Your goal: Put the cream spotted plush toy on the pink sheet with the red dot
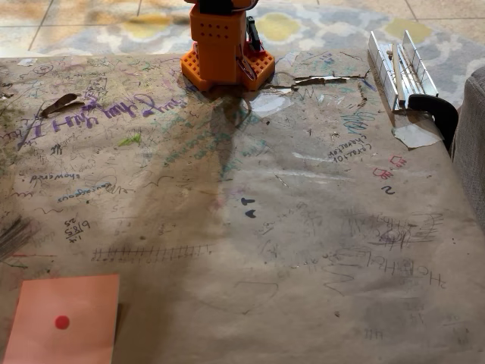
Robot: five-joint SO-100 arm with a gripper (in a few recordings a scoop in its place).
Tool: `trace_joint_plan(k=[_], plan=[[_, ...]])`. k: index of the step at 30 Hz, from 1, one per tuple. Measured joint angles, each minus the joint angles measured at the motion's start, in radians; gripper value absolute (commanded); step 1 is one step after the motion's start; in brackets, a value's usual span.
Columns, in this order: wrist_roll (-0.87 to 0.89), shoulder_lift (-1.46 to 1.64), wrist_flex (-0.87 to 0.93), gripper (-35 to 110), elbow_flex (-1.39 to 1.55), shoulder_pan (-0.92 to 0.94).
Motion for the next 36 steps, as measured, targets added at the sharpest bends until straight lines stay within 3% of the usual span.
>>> trace_joint_plan(k=[10, 13, 16, 19, 21, 25, 36], plan=[[0.051, 0.000, -0.008, 0, -0.017, 0.015], [0.071, 0.002, -0.012, 12, 0.032, 0.028], [-0.020, -0.003, -0.110, 32, 0.264, 0.091], [-0.267, -0.011, -0.393, 32, 0.653, 0.138], [-0.337, -0.014, -0.537, 31, 0.943, 0.137], [-0.324, -0.051, -0.512, 30, 1.402, 0.124], [-0.278, -0.044, -0.568, 29, 1.431, 0.146]])
